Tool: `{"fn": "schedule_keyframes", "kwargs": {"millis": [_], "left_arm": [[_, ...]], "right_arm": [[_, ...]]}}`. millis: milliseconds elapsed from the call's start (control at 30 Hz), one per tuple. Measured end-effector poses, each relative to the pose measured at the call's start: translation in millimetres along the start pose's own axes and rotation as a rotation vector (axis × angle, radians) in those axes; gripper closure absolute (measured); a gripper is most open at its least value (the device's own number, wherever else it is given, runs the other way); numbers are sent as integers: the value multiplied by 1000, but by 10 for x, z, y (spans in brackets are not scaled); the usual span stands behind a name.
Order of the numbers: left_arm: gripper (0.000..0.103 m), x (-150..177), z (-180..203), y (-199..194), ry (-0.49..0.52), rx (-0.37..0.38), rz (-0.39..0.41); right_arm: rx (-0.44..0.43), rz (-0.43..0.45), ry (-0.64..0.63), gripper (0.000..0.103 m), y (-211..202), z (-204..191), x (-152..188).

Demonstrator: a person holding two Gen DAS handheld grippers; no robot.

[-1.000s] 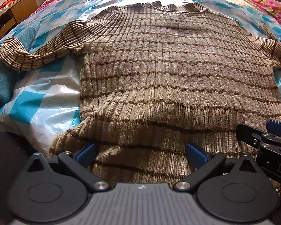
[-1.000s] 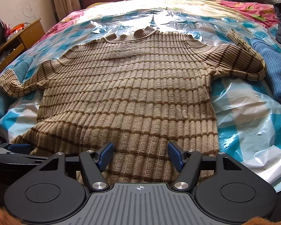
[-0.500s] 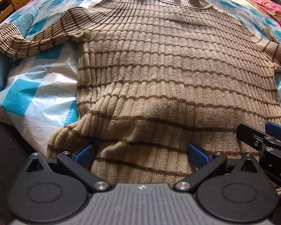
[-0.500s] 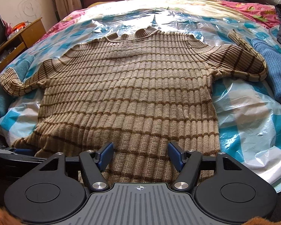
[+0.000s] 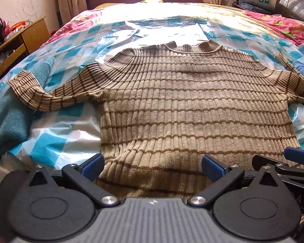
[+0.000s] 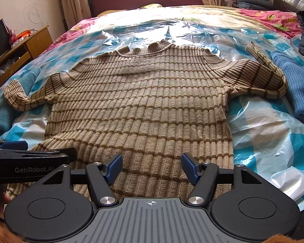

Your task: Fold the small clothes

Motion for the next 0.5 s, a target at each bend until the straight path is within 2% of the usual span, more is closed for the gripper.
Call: {"fn": "schedule_keyframes", "kwargs": {"millis": [333, 500], "left_arm": [[0, -202, 104, 23, 2, 27, 30], [0, -444, 232, 20, -1, 69, 72]], "right_arm": [[7, 18, 7, 38, -12, 123, -125], [22, 82, 49, 38, -60, 411, -434]]}}
Point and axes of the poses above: each gripper's, at about its wrist camera, not at the fingertips, and y roughly the way its jaws point, z to its right, x to its underside, the point moved 6 cm from there along y, roughly the way its jaws point, and after that the axes turned 1 degree about y, right-handed, at the moved point
